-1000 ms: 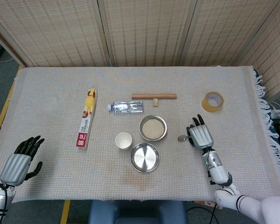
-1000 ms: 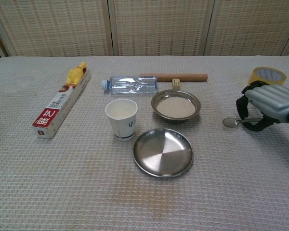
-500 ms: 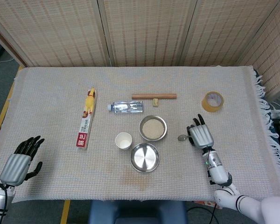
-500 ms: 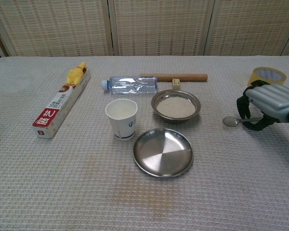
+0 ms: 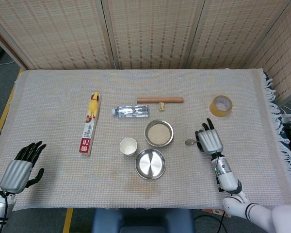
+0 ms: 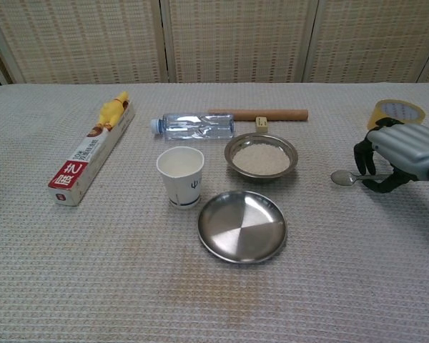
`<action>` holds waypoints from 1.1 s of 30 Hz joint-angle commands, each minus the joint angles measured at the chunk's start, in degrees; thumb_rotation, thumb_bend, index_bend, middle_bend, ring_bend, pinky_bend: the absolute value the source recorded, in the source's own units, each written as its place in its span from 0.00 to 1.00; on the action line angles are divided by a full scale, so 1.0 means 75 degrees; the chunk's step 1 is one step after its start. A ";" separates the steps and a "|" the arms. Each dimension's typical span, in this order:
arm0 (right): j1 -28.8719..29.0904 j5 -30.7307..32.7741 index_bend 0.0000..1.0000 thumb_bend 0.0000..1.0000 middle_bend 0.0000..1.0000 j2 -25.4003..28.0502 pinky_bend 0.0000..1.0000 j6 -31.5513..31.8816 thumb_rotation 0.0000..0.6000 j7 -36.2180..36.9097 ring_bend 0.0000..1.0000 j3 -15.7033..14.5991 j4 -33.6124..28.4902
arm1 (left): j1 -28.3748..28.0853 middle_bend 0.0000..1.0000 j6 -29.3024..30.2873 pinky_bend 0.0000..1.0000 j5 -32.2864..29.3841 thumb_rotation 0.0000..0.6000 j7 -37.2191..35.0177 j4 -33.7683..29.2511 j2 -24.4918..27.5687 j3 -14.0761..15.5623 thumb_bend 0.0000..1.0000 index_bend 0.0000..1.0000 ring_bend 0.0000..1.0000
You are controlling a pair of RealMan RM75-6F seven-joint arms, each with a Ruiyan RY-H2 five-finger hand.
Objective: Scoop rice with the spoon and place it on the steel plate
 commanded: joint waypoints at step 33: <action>0.1687 0.0862 0.90 0.35 0.56 0.1337 0.01 -0.0145 1.00 -0.5166 0.17 0.1058 -0.3231 | 0.0035 0.00 0.0127 0.13 0.0137 1.00 -0.0115 -0.0077 0.0093 0.0040 0.45 0.00 0.00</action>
